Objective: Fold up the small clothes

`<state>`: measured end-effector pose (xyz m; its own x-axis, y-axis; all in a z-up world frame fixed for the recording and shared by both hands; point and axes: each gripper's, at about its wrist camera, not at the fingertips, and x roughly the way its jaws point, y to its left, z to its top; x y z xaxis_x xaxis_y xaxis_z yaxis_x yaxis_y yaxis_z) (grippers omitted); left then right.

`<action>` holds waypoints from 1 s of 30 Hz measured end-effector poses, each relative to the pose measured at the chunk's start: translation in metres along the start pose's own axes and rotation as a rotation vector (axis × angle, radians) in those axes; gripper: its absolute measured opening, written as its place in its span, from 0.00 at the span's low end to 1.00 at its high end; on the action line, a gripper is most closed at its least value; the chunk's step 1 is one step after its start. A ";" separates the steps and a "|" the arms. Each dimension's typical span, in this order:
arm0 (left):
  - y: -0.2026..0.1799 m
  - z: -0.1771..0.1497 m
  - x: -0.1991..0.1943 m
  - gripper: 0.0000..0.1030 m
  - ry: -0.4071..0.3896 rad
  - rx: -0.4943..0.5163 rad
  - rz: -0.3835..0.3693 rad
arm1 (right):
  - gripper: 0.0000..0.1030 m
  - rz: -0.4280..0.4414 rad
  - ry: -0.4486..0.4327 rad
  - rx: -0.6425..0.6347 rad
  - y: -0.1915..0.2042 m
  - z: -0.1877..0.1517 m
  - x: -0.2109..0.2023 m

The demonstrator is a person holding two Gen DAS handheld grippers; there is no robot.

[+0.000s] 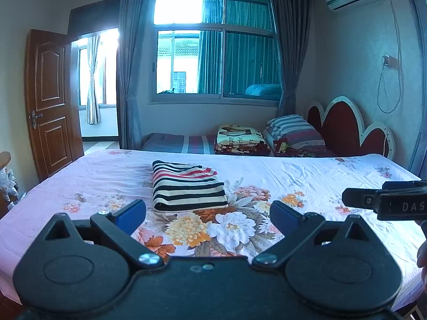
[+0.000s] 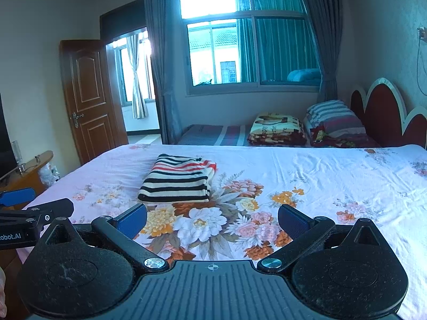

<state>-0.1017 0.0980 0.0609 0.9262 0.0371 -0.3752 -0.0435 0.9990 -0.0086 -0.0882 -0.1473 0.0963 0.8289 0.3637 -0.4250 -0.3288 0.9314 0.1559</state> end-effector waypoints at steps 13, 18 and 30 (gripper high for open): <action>-0.001 0.000 -0.002 0.96 -0.003 0.005 -0.001 | 1.00 -0.005 -0.001 0.001 -0.004 -0.002 -0.004; 0.001 0.002 -0.003 0.96 -0.010 0.006 -0.005 | 1.00 -0.010 -0.007 0.001 -0.006 0.000 -0.007; 0.005 0.002 -0.002 0.96 -0.015 0.011 -0.006 | 1.00 -0.008 -0.012 0.001 -0.007 0.002 -0.008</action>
<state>-0.1030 0.1034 0.0638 0.9321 0.0311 -0.3608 -0.0337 0.9994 -0.0009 -0.0915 -0.1567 0.0999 0.8368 0.3562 -0.4159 -0.3214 0.9344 0.1537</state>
